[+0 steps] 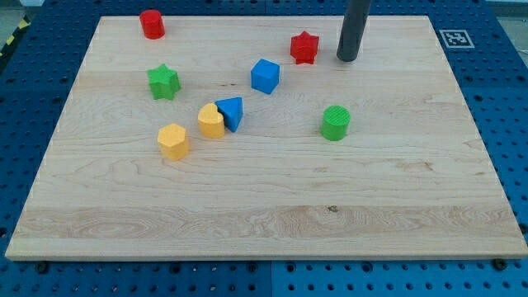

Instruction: Move the red star closer to the red circle

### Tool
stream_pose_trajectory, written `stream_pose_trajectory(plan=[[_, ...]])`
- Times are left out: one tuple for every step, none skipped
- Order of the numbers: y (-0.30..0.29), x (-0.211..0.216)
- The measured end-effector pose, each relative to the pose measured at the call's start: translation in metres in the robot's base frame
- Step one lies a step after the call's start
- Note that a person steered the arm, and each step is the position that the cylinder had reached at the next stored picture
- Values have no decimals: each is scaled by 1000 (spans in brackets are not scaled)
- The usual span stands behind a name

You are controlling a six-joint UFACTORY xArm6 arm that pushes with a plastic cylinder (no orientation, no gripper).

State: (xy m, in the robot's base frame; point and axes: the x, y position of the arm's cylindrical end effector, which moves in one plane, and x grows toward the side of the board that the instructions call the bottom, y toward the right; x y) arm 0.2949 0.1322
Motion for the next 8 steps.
stream_pose_trajectory(plan=[[-11, -6], [-35, -6], [-63, -7], [-103, -13], [-145, -16], [-182, -16], [-212, -21], [-232, -30]])
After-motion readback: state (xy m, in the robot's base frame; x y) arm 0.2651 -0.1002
